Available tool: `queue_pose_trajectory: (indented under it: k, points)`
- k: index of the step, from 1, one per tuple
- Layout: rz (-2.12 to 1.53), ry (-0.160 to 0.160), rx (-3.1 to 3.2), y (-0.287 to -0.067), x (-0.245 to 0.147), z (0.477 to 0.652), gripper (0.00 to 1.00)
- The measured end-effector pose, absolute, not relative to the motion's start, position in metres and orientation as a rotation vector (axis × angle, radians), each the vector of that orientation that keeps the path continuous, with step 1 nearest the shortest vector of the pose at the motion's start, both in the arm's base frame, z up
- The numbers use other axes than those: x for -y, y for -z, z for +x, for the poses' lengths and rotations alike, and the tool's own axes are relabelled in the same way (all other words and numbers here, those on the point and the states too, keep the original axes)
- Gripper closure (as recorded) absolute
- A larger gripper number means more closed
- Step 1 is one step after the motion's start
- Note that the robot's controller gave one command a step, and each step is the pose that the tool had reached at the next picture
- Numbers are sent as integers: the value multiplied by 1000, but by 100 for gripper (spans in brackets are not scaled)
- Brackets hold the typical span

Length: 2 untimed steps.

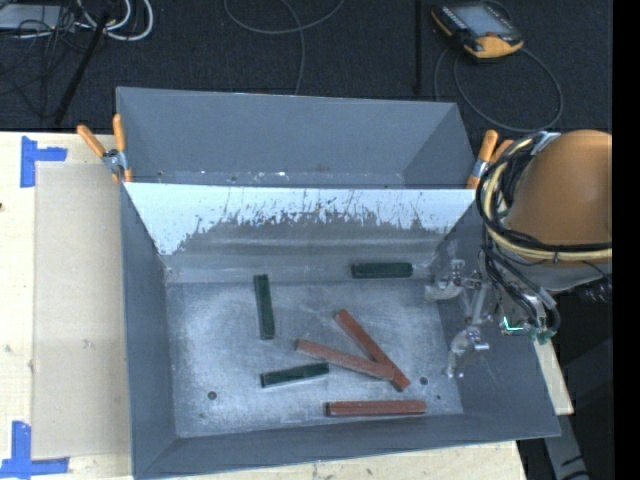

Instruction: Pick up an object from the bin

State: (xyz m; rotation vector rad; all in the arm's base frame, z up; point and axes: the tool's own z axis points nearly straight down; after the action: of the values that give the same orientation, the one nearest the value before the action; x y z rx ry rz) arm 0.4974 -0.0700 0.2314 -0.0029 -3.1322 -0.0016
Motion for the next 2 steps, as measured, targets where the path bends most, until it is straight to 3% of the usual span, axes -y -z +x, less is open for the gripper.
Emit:
queue_pose_trajectory:
  k: [1, 2]
  points:
    - [1, 0, 3140, -235, 70, 499, 0]
    - [30, -2, 3147, -188, 69, 498, 0]
